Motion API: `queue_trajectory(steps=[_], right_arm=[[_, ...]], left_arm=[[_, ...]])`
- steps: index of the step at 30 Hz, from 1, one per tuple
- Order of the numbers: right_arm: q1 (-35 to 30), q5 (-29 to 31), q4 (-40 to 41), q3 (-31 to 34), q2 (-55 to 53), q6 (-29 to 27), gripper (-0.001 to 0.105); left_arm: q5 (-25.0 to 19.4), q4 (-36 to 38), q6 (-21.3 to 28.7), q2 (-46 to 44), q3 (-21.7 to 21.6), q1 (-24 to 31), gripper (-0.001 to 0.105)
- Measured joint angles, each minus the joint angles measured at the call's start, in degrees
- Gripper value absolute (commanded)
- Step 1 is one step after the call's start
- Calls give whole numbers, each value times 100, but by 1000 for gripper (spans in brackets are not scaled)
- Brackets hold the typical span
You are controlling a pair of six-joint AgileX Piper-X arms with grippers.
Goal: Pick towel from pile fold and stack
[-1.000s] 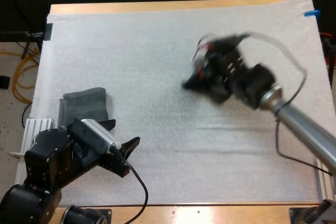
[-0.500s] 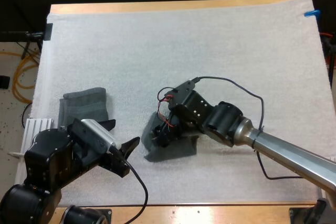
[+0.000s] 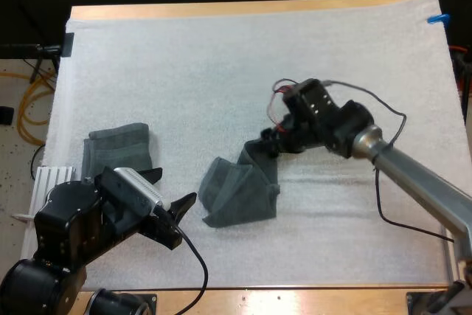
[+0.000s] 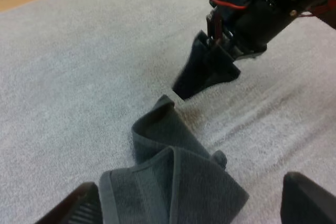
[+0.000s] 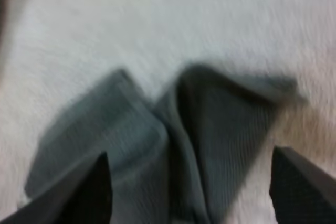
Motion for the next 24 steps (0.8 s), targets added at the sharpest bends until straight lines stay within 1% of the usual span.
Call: queue_trajectory(steps=[2,4,6,10,11,13,15,17,24], right_arm=[[-44,-157,426,0,123,-67,62],[-43,-221,768,10,189,-253,62],[-11,-249,923,77,198,-404,62],[26,-269,985,320,198,-446,62],[25,-269,969,422,198,-449,61],[25,-288,858,639,198,-448,56],[25,-425,673,834,198,-444,45],[25,-568,442,979,198,-396,39],[25,-761,-350,1096,275,-107,39]], left_arm=[[0,0,56,0,0,0,67],[0,0,113,0,0,0,67],[0,0,139,0,0,0,67],[0,0,162,0,0,0,67],[0,0,161,0,0,0,67],[0,0,168,0,0,0,67],[0,-21,174,0,11,0,67],[0,-38,174,0,11,0,67],[0,-38,174,0,11,0,67]])
